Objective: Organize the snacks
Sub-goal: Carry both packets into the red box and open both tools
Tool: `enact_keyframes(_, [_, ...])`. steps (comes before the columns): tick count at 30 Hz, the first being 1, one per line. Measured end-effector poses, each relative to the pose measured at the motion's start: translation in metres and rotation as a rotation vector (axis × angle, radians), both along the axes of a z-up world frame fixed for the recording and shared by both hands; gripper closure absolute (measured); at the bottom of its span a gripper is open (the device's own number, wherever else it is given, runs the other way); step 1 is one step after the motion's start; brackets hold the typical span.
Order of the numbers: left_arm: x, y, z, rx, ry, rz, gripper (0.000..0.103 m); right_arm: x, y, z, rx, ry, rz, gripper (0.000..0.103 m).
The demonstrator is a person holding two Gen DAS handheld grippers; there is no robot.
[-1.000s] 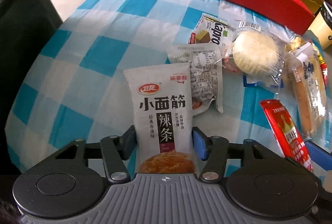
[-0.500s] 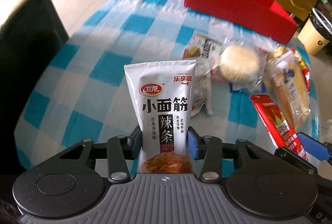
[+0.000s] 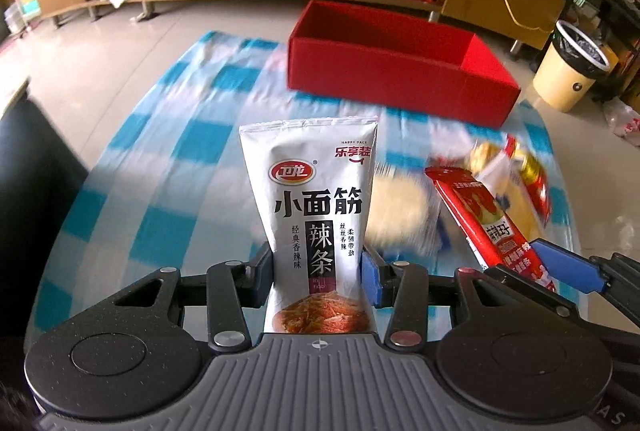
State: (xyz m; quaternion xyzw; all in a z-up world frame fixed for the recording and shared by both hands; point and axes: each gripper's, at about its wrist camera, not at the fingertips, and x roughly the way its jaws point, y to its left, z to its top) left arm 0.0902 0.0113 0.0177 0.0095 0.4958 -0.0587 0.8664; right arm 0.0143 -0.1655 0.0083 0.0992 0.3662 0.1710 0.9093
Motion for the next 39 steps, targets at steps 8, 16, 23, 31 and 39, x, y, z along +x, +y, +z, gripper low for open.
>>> enact_keyframes(8, [0.067,-0.028,0.018,-0.009,-0.055,-0.030,0.051,0.071,-0.025,0.014,-0.036,-0.055,-0.062,0.057])
enact_keyframes(16, [0.164,-0.058,0.027,0.004,-0.139,-0.018,0.050,0.181,-0.051,0.024,-0.072,-0.106,-0.142,0.057])
enact_keyframes(23, [0.233,-0.077,-0.004,0.032,-0.126,0.004,0.050,0.250,-0.051,-0.012,-0.128,-0.057,-0.147,0.057])
enact_keyframes(31, [0.255,-0.075,-0.058,0.096,-0.044,0.009,0.050,0.283,-0.038,-0.065,-0.207,0.051,-0.098,0.057])
enact_keyframes(39, [0.235,-0.076,-0.065,0.153,-0.036,-0.018,0.047,0.276,-0.039,-0.079,-0.224,0.114,-0.094,0.057])
